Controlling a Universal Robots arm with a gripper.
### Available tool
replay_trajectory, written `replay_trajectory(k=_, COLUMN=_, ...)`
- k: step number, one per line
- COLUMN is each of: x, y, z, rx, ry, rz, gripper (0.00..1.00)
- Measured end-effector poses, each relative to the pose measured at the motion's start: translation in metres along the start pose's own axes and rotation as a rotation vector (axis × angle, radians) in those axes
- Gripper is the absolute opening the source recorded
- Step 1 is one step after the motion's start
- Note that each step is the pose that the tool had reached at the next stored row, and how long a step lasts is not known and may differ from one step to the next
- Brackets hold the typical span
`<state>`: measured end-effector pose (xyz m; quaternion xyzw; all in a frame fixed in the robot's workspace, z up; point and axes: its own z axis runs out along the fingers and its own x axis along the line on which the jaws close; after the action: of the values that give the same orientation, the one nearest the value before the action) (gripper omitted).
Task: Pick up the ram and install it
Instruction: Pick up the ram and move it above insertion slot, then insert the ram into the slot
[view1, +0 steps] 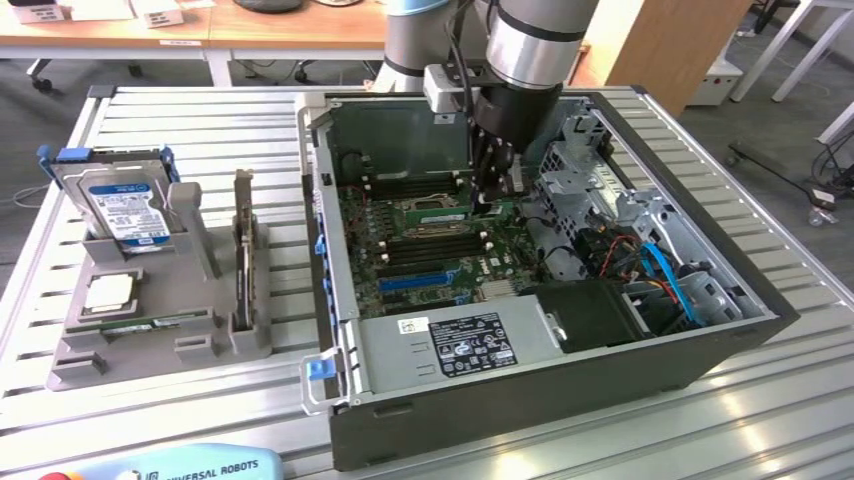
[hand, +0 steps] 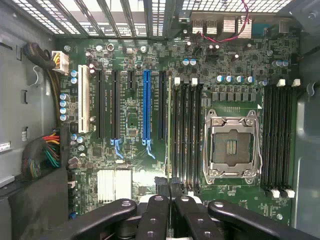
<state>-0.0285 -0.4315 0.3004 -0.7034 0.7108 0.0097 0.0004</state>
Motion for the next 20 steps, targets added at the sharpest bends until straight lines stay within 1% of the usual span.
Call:
replay_trajectory(k=8, x=0.000, y=0.0000, z=0.0011, rx=0.0002, ry=-0.0003, rz=0.000, gripper=0.12)
replay_trajectory(k=14, x=0.000, y=-0.0001, z=0.0066, rx=0.0000, ry=0.0000, rz=0.000, gripper=0.12)
replay_trajectory(k=20, x=0.000, y=-0.0002, z=0.0149, rx=0.0000, ry=0.0000, rz=0.000, gripper=0.12)
